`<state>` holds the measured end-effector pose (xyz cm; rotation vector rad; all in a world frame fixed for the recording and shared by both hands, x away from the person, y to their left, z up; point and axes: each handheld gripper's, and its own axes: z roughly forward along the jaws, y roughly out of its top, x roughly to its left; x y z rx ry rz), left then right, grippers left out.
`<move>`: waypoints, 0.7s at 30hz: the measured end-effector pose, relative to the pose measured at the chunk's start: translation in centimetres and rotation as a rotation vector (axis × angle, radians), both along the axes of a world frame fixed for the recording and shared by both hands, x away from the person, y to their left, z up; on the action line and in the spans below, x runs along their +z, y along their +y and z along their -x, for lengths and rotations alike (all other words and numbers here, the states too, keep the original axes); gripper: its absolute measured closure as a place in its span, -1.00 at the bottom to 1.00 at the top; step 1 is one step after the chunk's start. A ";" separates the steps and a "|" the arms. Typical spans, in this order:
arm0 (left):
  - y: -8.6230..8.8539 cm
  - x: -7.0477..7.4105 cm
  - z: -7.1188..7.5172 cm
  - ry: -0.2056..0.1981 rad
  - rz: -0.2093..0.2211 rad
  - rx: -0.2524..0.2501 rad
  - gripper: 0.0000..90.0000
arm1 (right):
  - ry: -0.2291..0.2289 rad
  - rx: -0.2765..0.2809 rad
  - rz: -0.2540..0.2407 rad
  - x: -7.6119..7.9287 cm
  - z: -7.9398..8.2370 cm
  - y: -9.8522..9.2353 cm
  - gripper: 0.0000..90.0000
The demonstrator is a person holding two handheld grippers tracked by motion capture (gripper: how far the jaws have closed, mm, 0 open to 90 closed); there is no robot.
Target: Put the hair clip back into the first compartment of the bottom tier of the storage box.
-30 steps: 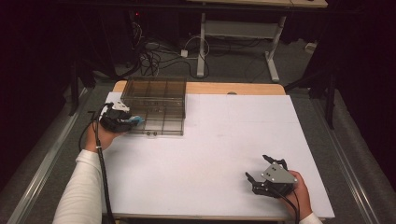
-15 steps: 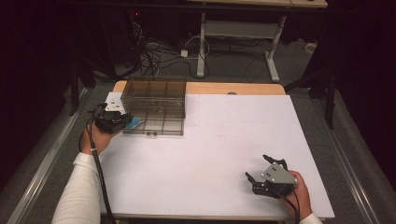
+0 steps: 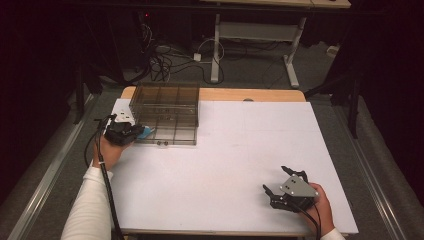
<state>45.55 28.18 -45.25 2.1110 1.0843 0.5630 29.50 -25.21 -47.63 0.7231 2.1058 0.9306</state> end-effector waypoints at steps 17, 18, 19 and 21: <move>-0.9 -1.6 0.7 -0.003 -0.004 0.011 0.76 | -0.001 0.001 0.002 0.0 0.0 0.0 -0.62; -0.9 -1.7 0.8 -0.004 0.000 0.011 0.76 | -0.001 0.001 0.000 0.0 0.0 0.0 -0.62; -0.9 -1.7 0.8 -0.006 0.003 0.012 0.76 | -0.002 0.001 0.000 0.0 0.0 0.0 -0.62; -0.9 -1.7 0.8 -0.008 0.007 0.014 0.76 | -0.002 0.002 0.002 0.0 0.0 0.0 -0.62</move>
